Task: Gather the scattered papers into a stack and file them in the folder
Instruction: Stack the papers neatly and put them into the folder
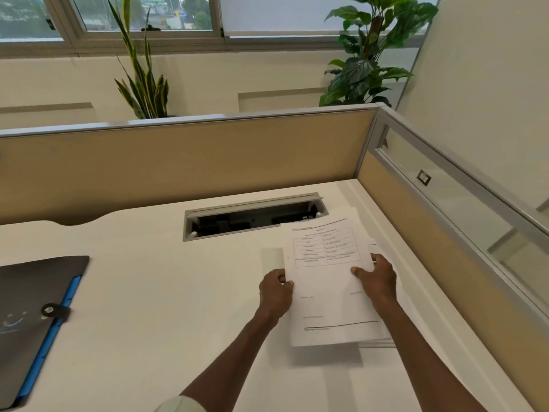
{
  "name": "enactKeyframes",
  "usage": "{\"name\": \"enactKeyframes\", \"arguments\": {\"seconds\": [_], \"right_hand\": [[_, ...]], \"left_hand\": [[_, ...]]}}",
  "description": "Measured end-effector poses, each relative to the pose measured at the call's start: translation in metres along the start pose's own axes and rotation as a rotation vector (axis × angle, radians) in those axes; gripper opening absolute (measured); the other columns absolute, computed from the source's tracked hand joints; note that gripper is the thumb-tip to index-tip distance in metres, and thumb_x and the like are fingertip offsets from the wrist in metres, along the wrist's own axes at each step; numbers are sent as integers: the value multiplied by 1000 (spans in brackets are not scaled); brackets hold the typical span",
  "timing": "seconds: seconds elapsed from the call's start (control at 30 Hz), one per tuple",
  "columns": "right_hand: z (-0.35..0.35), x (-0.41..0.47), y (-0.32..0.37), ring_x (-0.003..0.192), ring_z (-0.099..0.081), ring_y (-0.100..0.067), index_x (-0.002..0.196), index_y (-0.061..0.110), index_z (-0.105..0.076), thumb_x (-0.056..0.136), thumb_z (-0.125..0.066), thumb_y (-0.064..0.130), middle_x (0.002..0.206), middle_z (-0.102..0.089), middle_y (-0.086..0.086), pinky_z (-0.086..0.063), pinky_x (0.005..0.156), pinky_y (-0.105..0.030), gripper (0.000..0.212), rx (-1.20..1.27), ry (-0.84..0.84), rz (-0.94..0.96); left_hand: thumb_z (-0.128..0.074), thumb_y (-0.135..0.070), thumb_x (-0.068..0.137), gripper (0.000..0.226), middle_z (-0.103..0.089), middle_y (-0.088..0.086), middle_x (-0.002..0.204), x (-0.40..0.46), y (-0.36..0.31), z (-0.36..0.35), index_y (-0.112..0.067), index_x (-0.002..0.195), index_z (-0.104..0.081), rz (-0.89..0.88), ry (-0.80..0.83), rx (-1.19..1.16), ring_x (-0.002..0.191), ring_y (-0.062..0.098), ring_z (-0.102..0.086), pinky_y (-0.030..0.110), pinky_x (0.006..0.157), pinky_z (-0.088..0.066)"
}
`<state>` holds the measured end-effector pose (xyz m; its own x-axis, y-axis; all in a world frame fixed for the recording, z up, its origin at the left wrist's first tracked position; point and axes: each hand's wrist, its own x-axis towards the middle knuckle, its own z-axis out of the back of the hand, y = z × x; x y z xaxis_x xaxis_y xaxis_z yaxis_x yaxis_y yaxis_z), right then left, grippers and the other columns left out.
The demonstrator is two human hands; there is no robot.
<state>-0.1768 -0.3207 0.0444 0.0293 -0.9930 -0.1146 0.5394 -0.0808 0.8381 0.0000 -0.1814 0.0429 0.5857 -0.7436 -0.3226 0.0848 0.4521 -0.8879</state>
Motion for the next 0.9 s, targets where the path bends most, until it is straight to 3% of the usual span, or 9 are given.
{"name": "enactKeyframes", "arguments": {"seconds": [0.07,0.17,0.23,0.3,0.33,0.47,0.63,0.77,0.9], "right_hand": [[6,11,-13,103,-64,-33,118,8,-58,78,-76,11,117,-67,-13,-51,84,-35,44,-61,-15,-35],[12,25,-32,103,-64,-35,119,7,-57,79,-74,10,116,-68,-15,-52,84,-38,45,-126,-22,-73],[15,32,-43,103,-64,-37,121,5,-56,79,-74,9,115,-68,-17,-51,84,-39,46,-172,-23,-91],[17,38,-52,105,-63,-38,122,2,-55,79,-74,7,115,-67,-19,-51,85,-40,47,-206,-18,-98],[17,40,-56,107,-62,-39,122,1,-54,79,-74,6,116,-66,-21,-51,87,-41,48,-226,-18,-95],[17,45,-67,117,-48,-43,128,-2,-52,80,-74,10,123,-54,-26,-45,95,-46,54,-391,-43,-99],[13,46,-69,122,-40,-43,127,-1,-47,83,-71,33,130,-45,-25,-39,98,-49,61,-577,11,-196],[10,51,-72,123,-42,-43,127,-1,-45,81,-72,38,130,-47,-25,-38,100,-50,66,-553,26,-261],[7,54,-77,124,-45,-43,130,-4,-41,78,-77,33,132,-48,-26,-40,101,-46,74,-398,68,-315]], "left_hand": [[-53,0,84,15,-53,1,73,6,-3,-17,-9,71,-55,1,38,61,68,17,-45,23,58,-34],[-53,-1,82,24,-47,-2,66,14,-5,-40,-17,65,-45,31,139,136,64,19,-42,27,61,-34],[-57,-5,87,10,-64,5,92,18,-2,-54,-12,91,-63,47,217,160,83,25,-59,25,73,-40],[-61,-11,91,42,-58,7,132,21,-1,-64,-6,132,-54,85,267,160,114,22,-60,22,90,-43],[-62,-14,92,51,-52,8,141,22,0,-68,-6,140,-47,92,280,179,122,22,-57,23,97,-42],[-60,-23,94,63,-39,9,155,23,2,-79,-6,149,-36,37,314,307,138,22,-43,30,114,-32],[-54,-27,97,66,-29,9,160,21,8,-87,-5,152,-25,-18,321,404,146,22,-29,29,117,-22],[-47,-31,100,70,-7,13,164,19,18,-92,-3,154,-12,-44,359,530,152,23,-6,31,120,-8],[-45,-26,100,67,-6,18,164,19,22,-91,1,153,-13,-59,343,556,152,26,-3,32,120,-7]]}}
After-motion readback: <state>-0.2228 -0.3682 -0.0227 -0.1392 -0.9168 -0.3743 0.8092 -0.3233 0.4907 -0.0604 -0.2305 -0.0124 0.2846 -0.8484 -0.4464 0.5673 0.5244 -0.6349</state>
